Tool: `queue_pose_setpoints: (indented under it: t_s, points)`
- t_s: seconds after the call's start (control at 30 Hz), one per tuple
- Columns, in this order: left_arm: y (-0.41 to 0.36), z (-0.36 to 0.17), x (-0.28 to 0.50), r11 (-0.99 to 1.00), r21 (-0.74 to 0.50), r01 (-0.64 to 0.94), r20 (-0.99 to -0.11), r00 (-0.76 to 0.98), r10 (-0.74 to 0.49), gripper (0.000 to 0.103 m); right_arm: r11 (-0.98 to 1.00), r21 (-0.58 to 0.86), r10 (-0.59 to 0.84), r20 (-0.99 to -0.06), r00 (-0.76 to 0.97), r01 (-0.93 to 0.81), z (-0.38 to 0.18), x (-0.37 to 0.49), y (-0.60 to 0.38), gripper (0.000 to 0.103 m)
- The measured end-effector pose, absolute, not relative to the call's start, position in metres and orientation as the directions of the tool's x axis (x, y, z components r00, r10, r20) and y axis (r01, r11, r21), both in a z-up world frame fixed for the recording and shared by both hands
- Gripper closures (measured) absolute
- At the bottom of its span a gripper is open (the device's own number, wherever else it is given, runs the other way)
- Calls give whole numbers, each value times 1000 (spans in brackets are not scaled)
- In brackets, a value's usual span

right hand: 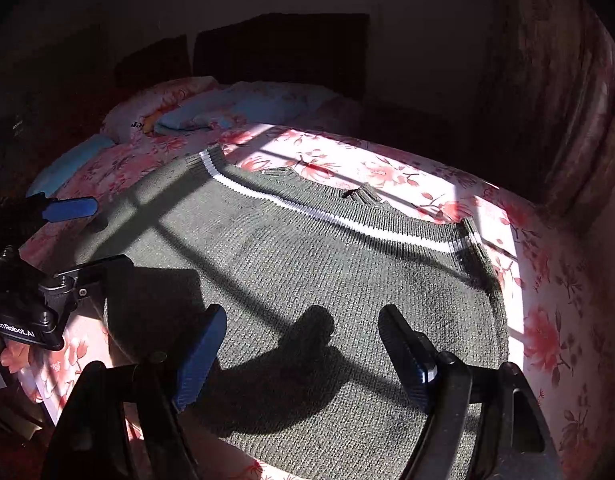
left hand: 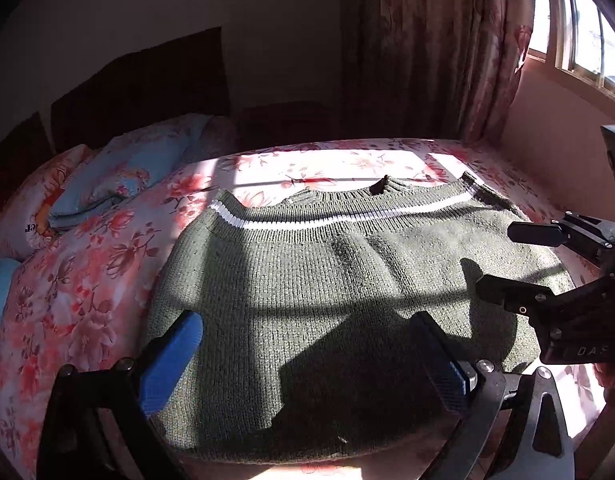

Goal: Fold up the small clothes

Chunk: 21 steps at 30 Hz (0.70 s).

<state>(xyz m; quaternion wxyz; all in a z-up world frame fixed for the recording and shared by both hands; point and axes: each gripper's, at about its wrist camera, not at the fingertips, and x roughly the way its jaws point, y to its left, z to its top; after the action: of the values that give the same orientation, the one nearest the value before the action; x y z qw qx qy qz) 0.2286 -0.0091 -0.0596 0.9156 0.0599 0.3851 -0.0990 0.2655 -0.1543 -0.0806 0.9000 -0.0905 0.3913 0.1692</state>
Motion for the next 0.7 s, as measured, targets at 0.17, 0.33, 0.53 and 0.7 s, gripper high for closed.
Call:
queue_pose_setpoints:
  t_s: [0.17, 0.33, 0.53, 0.7]
  points:
    - [-15, -83, 283, 979, 25, 204, -783, 613, -108, 0, 932, -87, 153, -785, 601, -351, -101, 309, -143, 24]
    - [11, -111, 292, 976, -88, 200, -805, 563, -188, 0, 936, 29, 235, -795, 560, -352, -116, 306, -182, 24]
    - [16, -112, 280, 966, -73, 247, -795, 570, -206, 0, 937, 43, 244, -789, 563, -346, -114, 279, -226, 23]
    - [10, -104, 284, 970, -59, 235, -809, 558, -184, 0, 949, -3, 185, -805, 563, -316, -106, 279, -217, 24]
